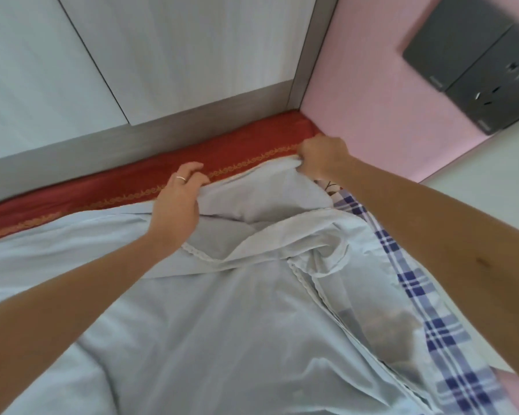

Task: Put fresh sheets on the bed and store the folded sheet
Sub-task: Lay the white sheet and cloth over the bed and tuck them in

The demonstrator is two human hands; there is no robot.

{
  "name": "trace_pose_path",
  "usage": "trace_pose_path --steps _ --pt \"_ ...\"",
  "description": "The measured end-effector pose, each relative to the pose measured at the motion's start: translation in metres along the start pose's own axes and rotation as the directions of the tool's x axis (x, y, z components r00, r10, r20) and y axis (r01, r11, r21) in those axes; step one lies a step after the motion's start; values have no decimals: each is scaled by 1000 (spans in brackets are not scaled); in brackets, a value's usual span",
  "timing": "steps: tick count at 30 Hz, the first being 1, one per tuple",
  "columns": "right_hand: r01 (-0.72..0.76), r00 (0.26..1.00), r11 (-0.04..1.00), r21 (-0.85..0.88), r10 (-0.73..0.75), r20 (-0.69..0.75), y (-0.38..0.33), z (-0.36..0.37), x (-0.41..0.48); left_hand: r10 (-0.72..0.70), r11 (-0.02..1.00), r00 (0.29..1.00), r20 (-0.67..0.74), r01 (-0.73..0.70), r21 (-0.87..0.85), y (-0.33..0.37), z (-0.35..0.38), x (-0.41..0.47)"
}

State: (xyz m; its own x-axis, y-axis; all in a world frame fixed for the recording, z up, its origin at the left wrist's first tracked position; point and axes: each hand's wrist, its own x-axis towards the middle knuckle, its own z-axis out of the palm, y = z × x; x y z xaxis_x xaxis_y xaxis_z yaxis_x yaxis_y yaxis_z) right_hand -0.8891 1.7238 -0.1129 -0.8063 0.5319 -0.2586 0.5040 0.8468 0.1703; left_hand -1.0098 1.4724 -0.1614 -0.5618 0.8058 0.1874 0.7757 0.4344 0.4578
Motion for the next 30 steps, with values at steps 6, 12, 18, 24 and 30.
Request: trace_pose_path --steps 6,12,18,24,30 --pt "-503 823 410 761 497 276 18 -1 37 -242 952 970 -34 244 183 -6 18 1" --pt "-224 967 836 502 253 9 8 26 23 -269 944 915 301 189 269 -36 21 -41" --pt "380 892 839 390 -443 86 -80 77 -69 -449 878 839 307 350 326 -83 5 -62" --pt "498 863 793 352 -493 -110 -102 107 -78 -492 862 834 248 426 276 -111 2 -56" --pt "66 997 692 719 -19 -73 -84 88 -50 -572 816 802 173 534 221 -121 5 -45"
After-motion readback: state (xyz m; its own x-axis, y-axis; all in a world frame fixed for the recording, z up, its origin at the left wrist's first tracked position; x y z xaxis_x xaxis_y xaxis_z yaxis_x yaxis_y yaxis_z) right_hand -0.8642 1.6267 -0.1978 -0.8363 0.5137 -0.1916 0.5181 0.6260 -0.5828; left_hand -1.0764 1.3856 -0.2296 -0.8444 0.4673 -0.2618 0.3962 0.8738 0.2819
